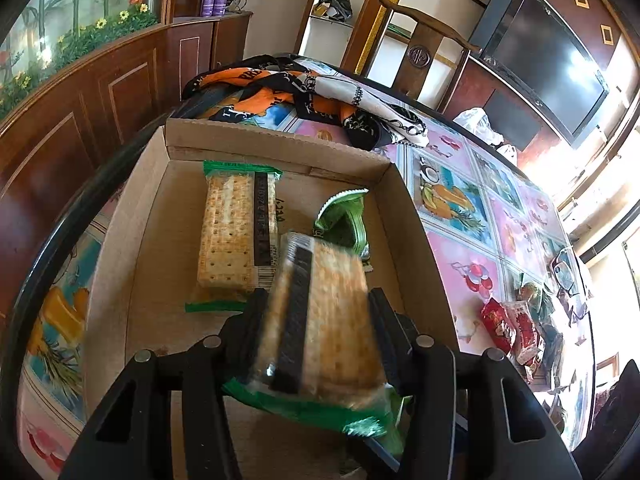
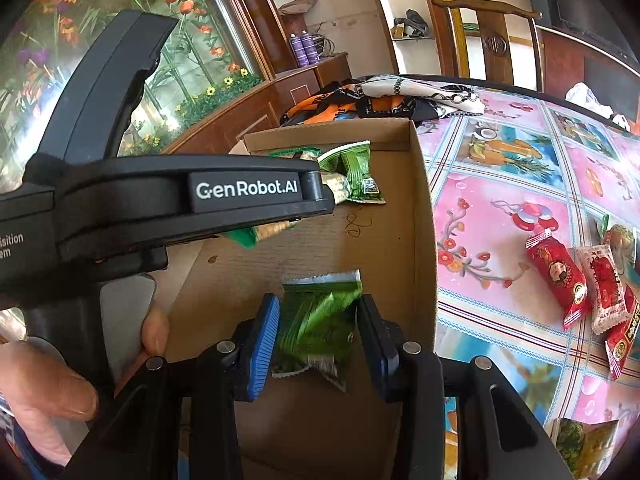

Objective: Organize snacks
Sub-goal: 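Carry both snacks over the cardboard box and lower them inside, then open both grippers to release the snacks and move back toward the table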

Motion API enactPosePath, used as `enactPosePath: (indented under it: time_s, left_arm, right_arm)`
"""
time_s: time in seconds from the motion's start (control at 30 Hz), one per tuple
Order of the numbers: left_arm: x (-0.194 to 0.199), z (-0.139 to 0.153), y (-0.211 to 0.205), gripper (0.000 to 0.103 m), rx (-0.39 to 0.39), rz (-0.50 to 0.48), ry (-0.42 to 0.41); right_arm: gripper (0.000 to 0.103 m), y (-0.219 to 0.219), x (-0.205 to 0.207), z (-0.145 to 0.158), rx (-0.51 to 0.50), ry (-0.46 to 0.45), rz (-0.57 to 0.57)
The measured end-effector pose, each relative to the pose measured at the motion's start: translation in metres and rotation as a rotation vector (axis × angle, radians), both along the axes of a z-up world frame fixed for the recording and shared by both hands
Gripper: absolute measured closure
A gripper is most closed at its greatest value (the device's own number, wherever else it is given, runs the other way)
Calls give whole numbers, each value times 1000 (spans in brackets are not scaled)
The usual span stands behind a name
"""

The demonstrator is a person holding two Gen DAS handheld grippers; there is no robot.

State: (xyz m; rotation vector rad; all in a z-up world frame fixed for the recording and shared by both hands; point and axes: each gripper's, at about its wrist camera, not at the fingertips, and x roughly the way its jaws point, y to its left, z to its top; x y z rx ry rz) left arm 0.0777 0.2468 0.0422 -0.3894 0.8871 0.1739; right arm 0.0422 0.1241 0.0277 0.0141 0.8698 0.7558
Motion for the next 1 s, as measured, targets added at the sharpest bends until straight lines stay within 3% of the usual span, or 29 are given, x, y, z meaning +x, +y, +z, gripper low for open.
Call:
enactPosePath:
  time_s: [0.27, 0.33, 0.4, 0.47, 0.53, 0.63, 0.73, 0.77, 1.0]
  left_arm:
    - [-5, 7, 3, 53, -16, 7, -45]
    - [-5, 9, 3, 53, -19, 5, -51]
    - [-6, 10, 2, 53, -21, 3, -58]
    - [-6, 10, 0, 53, -23, -4, -62]
    - [-6, 12, -2, 53, -19, -12, -65]
    - [-6, 13, -6, 53, -11, -24, -72]
    - [-6, 13, -10, 53, -1, -33, -72]
    - [-6, 13, -11, 53, 0, -37, -73]
    - [-10, 21, -25, 53, 19, -86, -111]
  right_arm:
    - [38, -20, -3, 19, 53, -39, -16]
    - [36, -29, -6, 30, 51, -82, -37]
    - [26, -40, -10, 42, 40, -138, -81]
    - [9, -56, -19, 59, 22, -233, -152]
    - [1, -73, -30, 76, -16, -351, -258]
    - [1, -102, -44, 95, -31, -454, -356]
    - [1, -140, -49, 92, -44, -488, -592]
    - [1, -153, -48, 89, -19, -481, -649]
    - [1, -262, 5, 60, 55, -114, -752]
